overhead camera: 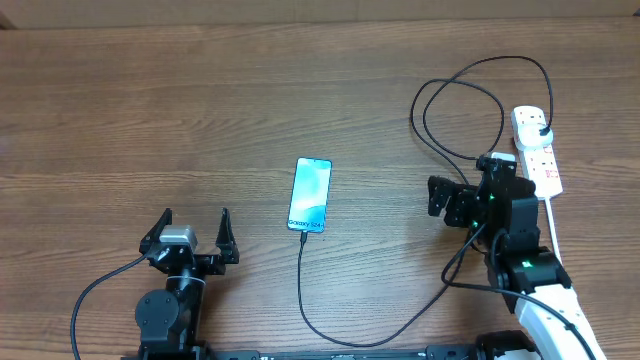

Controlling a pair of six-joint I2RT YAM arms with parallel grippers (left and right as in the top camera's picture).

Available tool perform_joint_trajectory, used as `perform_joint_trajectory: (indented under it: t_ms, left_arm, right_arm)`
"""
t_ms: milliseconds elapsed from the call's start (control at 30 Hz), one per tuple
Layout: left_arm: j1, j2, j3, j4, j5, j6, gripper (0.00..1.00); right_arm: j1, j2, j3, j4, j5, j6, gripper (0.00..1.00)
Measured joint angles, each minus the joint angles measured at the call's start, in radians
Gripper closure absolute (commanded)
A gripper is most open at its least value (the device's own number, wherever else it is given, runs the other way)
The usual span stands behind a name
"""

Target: Plug charger to phone and switch on socket

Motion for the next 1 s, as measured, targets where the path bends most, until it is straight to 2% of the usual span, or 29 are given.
perform_joint_trajectory:
  t_ms: [167,600,1000]
  left_arm:
    - [0.000,0.000,0.000,0.000,0.000,0.000,0.00]
    - [0.000,0.000,0.000,0.000,0.000,0.000,0.00]
    - [0.000,0.000,0.000,0.000,0.000,0.000,0.01]
  right_arm:
    - [0.000,-0.035,-0.090,0.126,-0.021,0.000,0.00]
    - [0.000,-0.169,-0.249,0.321,-0.051,0.001,0.00]
    - [0.000,-0.309,-0.362,0.386,-0.058,0.000,0.00]
